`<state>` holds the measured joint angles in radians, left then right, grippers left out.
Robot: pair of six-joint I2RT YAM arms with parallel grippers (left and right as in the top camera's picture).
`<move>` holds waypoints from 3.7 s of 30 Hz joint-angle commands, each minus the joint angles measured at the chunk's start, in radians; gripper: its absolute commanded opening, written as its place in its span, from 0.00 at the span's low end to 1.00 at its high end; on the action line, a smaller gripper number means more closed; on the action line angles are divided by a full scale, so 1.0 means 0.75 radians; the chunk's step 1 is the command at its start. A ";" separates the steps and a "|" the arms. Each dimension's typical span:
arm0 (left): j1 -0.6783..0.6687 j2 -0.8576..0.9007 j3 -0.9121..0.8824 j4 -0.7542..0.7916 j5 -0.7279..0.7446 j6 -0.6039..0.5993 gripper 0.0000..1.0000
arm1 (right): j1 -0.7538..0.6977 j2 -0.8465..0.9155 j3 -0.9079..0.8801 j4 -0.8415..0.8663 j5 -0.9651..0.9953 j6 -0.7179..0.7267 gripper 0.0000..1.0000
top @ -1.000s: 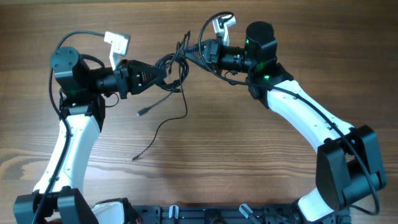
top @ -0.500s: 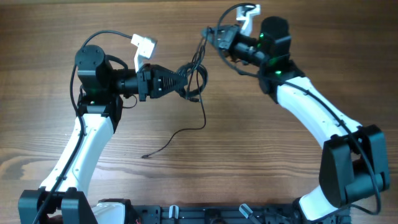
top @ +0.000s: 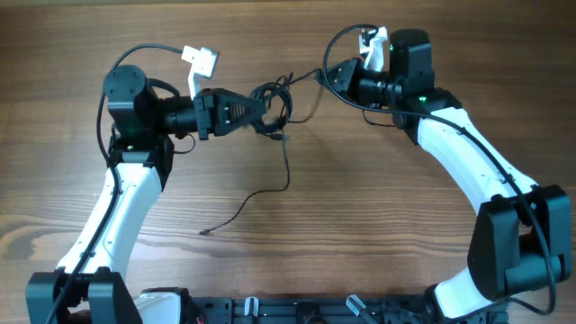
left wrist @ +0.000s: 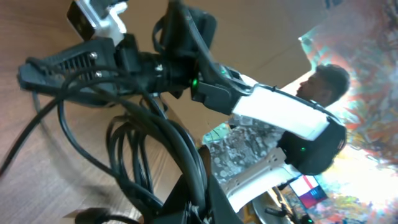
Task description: Untangle cables
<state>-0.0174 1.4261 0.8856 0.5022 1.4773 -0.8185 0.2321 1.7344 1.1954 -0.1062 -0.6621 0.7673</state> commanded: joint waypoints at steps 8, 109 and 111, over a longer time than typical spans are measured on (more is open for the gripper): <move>0.076 -0.034 0.021 0.028 0.133 0.021 0.05 | -0.077 0.009 0.002 -0.015 -0.611 -0.329 0.89; 0.057 -0.034 0.021 -0.067 0.133 0.074 0.04 | -0.170 0.066 -0.013 -0.141 0.826 -0.220 0.07; 0.057 -0.034 0.021 -0.067 0.133 0.074 0.04 | -0.180 0.066 -0.013 -0.188 0.866 -0.218 0.07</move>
<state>0.0055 1.4418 0.8837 0.4385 1.4860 -0.7902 0.1463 1.7481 1.1999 -0.2111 -0.1974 0.6464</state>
